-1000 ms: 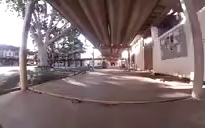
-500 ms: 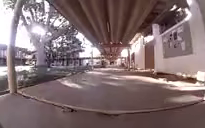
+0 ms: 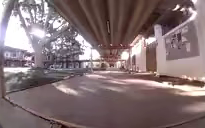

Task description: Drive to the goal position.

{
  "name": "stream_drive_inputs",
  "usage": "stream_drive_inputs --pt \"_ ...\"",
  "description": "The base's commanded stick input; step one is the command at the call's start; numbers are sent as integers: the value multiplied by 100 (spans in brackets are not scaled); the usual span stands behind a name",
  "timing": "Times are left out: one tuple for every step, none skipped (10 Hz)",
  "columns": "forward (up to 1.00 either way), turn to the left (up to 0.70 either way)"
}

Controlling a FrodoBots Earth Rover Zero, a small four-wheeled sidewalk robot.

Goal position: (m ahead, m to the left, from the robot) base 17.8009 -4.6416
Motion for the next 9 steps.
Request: stream_drive_inputs --pt "70 0" --pt "70 0" --pt "67 0" --pt "34 0" --pt "0 0" --pt "0 0" --pt "0 0" --pt "0 0" --pt "0 0"
